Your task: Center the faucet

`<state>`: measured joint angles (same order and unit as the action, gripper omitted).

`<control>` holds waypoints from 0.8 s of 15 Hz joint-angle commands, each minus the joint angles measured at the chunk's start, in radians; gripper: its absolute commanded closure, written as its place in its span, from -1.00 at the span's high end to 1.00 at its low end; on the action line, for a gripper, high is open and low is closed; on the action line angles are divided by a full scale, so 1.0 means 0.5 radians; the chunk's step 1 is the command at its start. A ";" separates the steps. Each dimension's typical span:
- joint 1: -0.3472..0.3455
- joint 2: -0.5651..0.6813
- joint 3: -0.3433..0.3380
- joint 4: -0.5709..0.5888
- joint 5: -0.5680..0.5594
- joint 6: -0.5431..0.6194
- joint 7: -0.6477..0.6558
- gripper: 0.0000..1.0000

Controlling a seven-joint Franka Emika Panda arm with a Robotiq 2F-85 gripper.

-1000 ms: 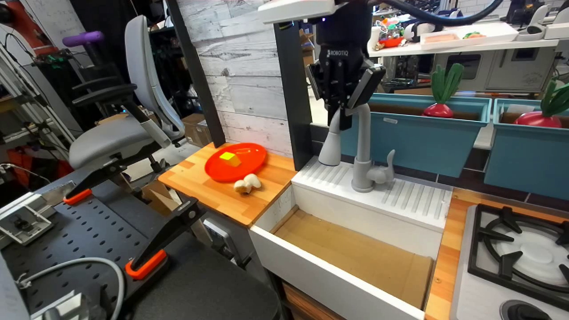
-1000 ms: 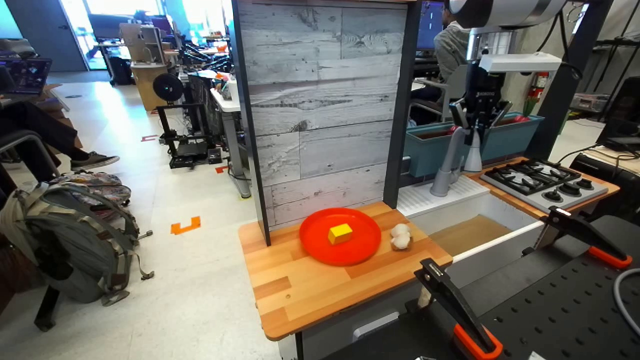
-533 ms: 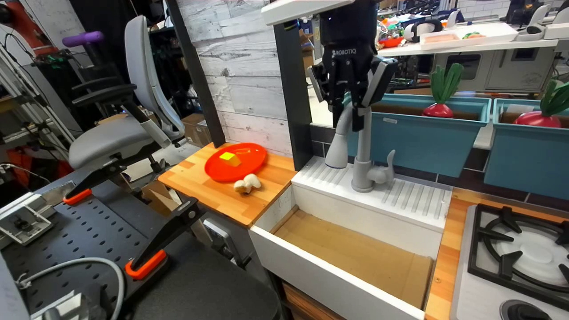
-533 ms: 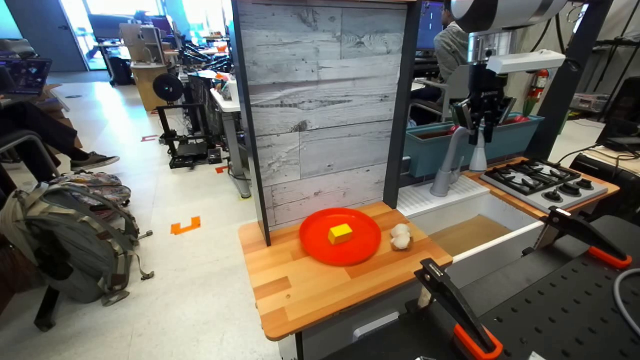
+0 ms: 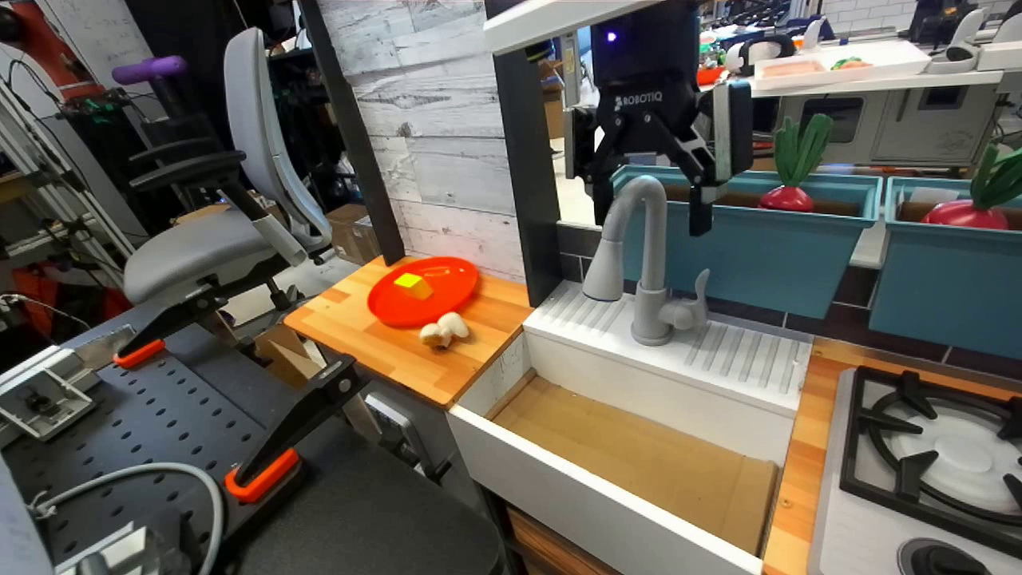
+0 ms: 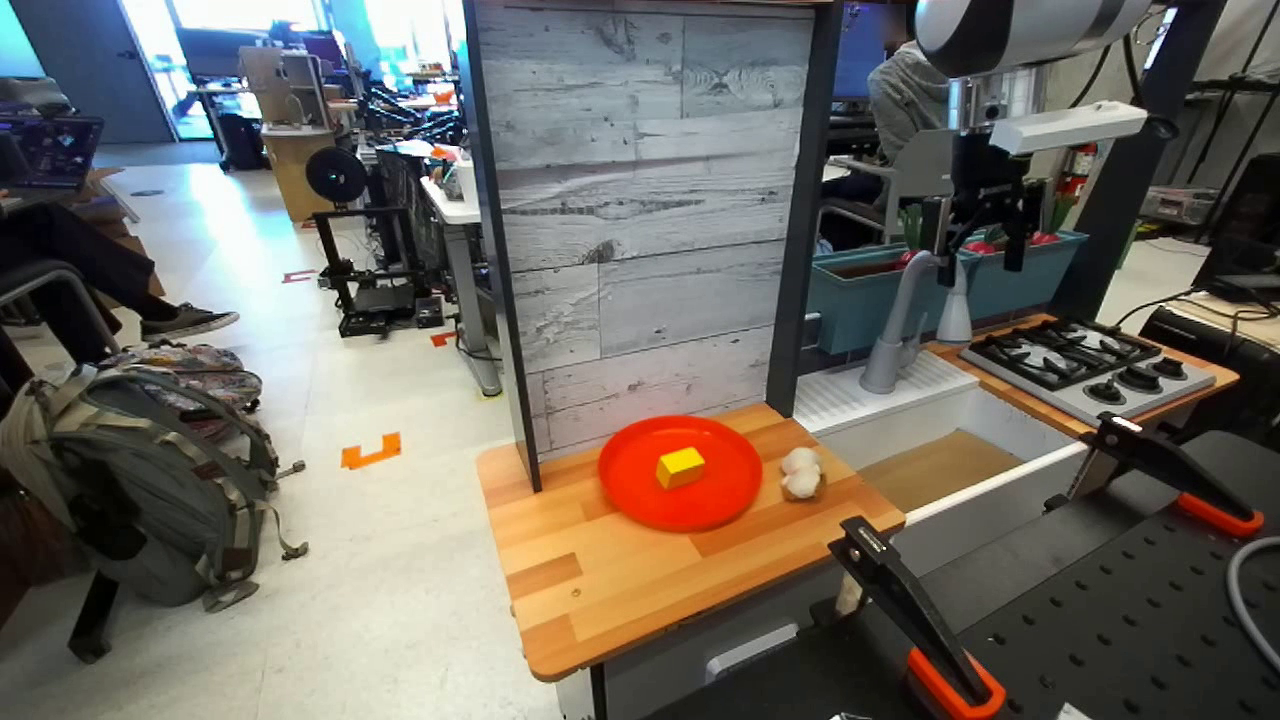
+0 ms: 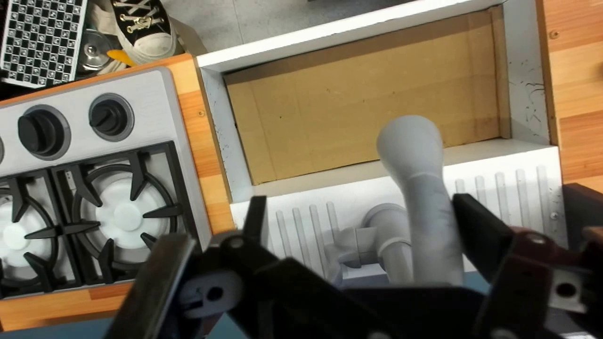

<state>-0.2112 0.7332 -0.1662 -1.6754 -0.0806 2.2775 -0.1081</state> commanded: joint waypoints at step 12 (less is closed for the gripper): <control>-0.151 -0.583 0.189 -0.480 0.223 0.069 -0.375 1.00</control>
<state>-0.2642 0.5949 -0.1039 -1.7654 -0.0185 2.2783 -0.2487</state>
